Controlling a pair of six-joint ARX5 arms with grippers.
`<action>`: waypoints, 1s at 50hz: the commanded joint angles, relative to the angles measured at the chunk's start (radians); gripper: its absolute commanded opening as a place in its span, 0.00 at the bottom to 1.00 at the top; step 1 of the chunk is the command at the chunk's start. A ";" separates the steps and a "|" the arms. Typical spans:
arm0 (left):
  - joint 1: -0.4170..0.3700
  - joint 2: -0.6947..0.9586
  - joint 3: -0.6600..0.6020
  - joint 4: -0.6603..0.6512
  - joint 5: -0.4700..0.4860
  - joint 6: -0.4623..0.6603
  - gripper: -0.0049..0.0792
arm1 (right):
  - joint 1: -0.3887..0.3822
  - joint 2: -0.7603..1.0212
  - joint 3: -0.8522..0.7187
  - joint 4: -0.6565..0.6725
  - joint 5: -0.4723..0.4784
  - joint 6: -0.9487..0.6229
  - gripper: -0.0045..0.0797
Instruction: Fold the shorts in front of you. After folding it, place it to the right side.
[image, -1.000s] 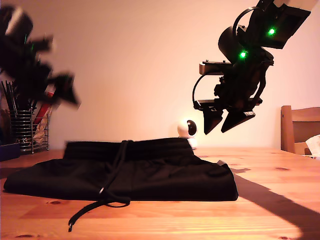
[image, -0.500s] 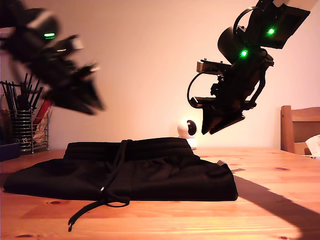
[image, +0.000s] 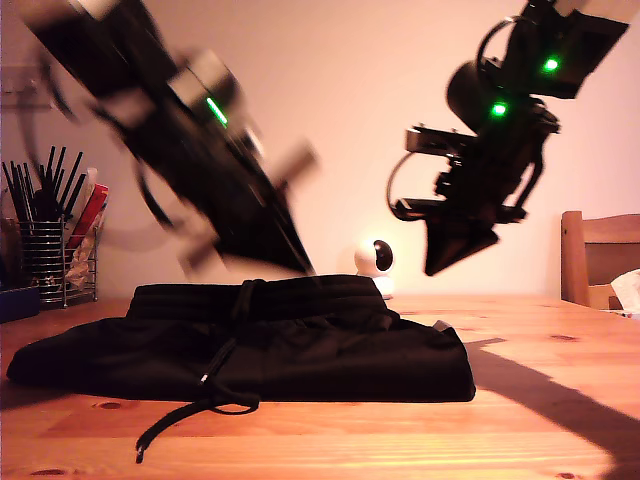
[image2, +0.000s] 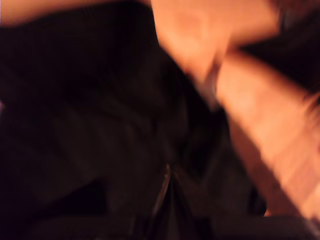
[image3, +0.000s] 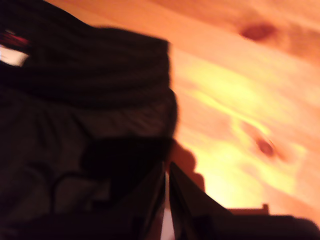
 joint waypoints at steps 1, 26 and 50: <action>-0.016 0.030 -0.010 0.024 0.000 -0.050 0.03 | -0.009 -0.003 0.000 0.001 -0.003 -0.003 0.04; -0.129 0.093 -0.010 -0.001 -0.054 -0.121 0.03 | -0.019 -0.003 0.000 -0.013 -0.014 -0.012 0.04; -0.141 0.095 -0.010 -0.305 -0.105 0.127 0.03 | -0.018 -0.003 0.000 -0.033 -0.014 -0.034 0.04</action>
